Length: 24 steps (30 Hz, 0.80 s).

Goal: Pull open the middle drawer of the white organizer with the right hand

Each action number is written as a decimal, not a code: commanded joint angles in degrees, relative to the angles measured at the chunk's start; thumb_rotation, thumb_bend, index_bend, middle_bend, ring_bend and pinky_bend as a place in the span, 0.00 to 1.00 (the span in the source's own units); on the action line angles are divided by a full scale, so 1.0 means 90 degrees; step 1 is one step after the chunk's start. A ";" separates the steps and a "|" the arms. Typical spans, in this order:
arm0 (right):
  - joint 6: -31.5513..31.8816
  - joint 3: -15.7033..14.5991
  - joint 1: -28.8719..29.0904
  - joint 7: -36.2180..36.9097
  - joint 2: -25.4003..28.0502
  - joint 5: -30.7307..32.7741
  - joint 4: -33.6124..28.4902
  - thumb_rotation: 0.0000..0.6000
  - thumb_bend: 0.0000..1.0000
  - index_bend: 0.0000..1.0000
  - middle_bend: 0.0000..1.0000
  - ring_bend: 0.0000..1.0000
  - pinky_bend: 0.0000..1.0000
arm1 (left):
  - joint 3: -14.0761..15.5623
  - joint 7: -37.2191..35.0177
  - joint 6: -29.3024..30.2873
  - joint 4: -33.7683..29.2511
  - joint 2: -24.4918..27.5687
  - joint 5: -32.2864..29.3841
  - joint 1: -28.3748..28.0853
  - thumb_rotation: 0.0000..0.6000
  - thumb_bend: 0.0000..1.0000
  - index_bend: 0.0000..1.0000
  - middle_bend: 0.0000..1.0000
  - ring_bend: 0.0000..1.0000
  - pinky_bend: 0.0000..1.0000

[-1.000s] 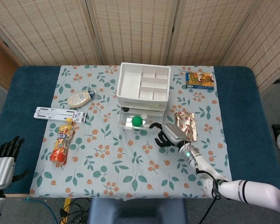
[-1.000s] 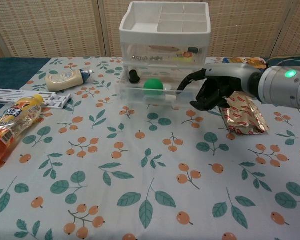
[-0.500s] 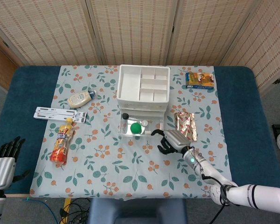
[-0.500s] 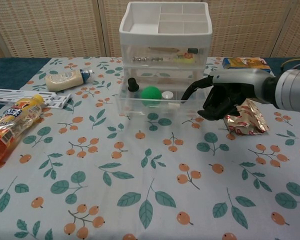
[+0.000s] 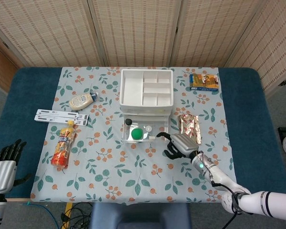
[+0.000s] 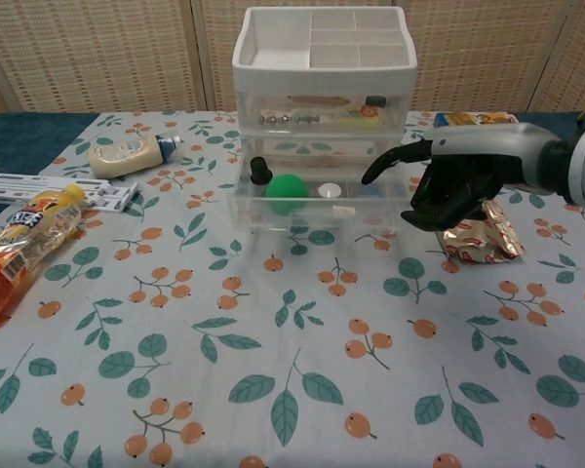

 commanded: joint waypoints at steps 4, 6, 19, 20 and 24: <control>0.0031 -0.0123 -0.0058 -0.0106 0.0326 -0.0400 -0.0277 1.00 0.50 0.00 0.84 0.89 0.80 | -0.0003 -0.0009 0.0022 -0.0014 0.0018 0.0013 0.0007 1.00 0.14 0.08 0.07 0.11 0.11; 0.0071 -0.0103 -0.0064 -0.0134 0.0515 -0.0556 -0.0476 1.00 0.49 0.00 0.84 0.88 0.81 | -0.0002 -0.0010 0.0025 -0.0021 0.0025 0.0021 0.0007 1.00 0.14 0.08 0.07 0.11 0.11; 0.0385 0.0163 0.0692 -0.1901 0.0826 -0.0524 -0.0601 1.00 0.30 0.31 0.84 0.87 0.93 | 0.0017 -0.0094 0.0053 0.0032 -0.0021 0.0018 0.0045 1.00 0.14 0.08 0.07 0.11 0.11; 0.0399 0.0150 0.0766 -0.2075 0.0762 -0.0468 -0.0530 1.00 0.26 0.31 0.84 0.87 0.93 | 0.0017 -0.0102 0.0049 0.0041 -0.0022 0.0015 0.0046 1.00 0.14 0.08 0.07 0.11 0.11; 0.0408 0.0067 0.1090 -0.2775 0.0480 -0.0279 -0.0224 1.00 0.20 0.32 0.85 0.88 0.96 | 0.0009 -0.0135 0.0058 0.0078 -0.0028 0.0008 0.0051 1.00 0.14 0.08 0.07 0.11 0.11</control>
